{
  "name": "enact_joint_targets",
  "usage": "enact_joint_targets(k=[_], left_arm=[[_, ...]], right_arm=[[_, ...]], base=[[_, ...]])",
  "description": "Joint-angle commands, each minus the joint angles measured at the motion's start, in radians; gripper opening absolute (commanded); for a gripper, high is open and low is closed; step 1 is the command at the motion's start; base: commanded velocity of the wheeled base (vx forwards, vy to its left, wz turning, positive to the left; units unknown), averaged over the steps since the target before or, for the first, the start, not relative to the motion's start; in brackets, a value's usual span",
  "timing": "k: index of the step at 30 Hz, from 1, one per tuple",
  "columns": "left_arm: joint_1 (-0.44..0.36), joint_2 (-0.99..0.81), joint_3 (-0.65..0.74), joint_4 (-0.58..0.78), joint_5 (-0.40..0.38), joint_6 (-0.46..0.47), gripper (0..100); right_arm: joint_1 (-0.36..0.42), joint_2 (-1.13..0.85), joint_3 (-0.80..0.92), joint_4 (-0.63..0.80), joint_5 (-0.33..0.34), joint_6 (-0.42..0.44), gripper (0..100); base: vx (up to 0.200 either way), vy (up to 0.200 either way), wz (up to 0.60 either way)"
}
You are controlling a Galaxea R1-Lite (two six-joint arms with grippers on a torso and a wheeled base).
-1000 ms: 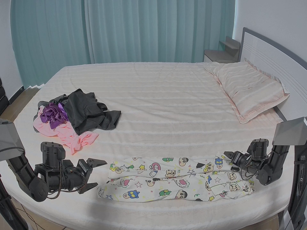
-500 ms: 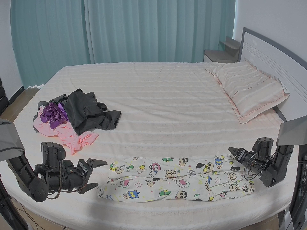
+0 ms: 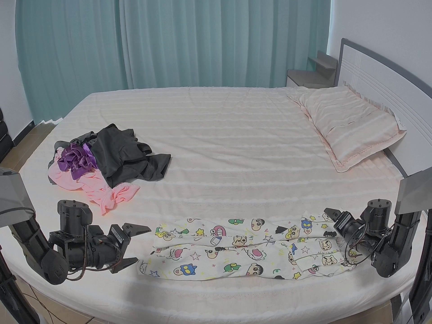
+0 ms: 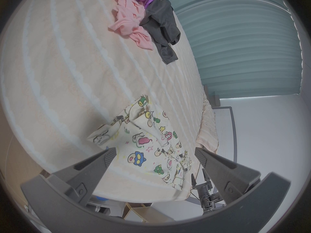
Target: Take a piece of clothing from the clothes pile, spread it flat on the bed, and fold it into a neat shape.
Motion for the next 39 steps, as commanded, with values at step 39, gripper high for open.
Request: enact_joint_targets(k=[39], left_arm=[[-0.124, 0.034, -0.098, -0.002, 0.105, -0.055, 100]], right_arm=[[0.059, -0.010, 0.050, -0.057, -0.020, 0.006, 100]], base=[[0.015, 0.092, 0.00]])
